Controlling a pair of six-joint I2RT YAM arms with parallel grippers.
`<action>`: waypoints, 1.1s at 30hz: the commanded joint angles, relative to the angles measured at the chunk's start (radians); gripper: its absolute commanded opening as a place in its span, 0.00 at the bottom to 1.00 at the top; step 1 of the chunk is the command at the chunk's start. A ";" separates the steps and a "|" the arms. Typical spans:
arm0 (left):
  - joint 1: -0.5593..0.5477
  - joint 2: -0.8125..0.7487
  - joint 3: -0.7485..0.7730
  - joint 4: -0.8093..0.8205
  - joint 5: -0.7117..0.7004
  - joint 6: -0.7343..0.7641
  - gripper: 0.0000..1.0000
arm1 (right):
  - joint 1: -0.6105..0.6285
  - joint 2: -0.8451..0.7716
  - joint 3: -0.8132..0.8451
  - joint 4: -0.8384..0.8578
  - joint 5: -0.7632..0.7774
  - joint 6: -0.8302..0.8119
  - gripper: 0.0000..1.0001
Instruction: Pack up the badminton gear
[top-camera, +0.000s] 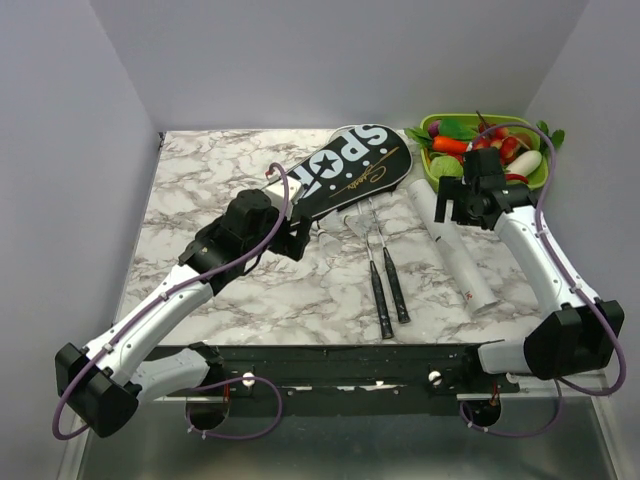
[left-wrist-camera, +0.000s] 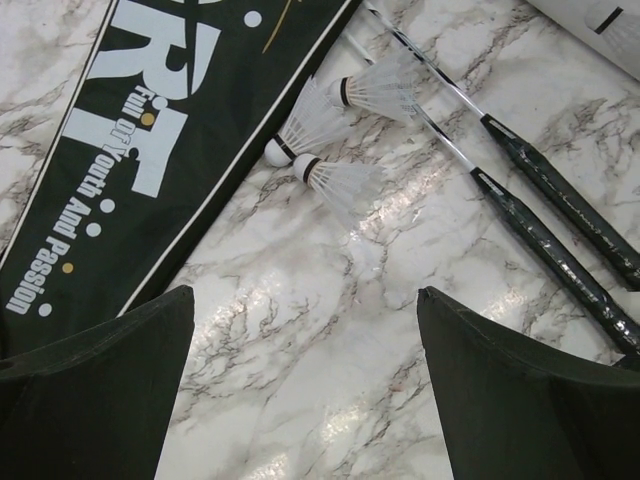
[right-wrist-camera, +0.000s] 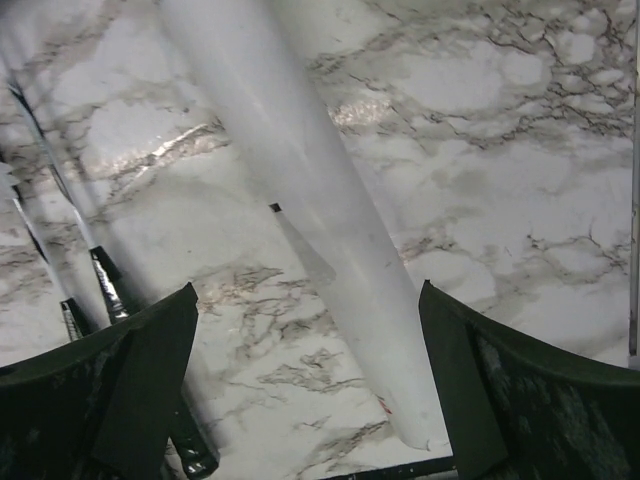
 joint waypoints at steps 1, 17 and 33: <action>-0.010 0.006 0.040 -0.041 0.081 -0.028 0.99 | -0.042 0.041 0.002 -0.089 -0.040 -0.032 1.00; -0.024 0.003 0.029 -0.046 0.140 -0.050 0.99 | -0.110 0.197 -0.090 -0.049 -0.096 -0.034 1.00; -0.024 0.006 0.034 -0.060 0.136 -0.046 0.99 | -0.122 0.378 -0.084 -0.026 -0.174 -0.046 1.00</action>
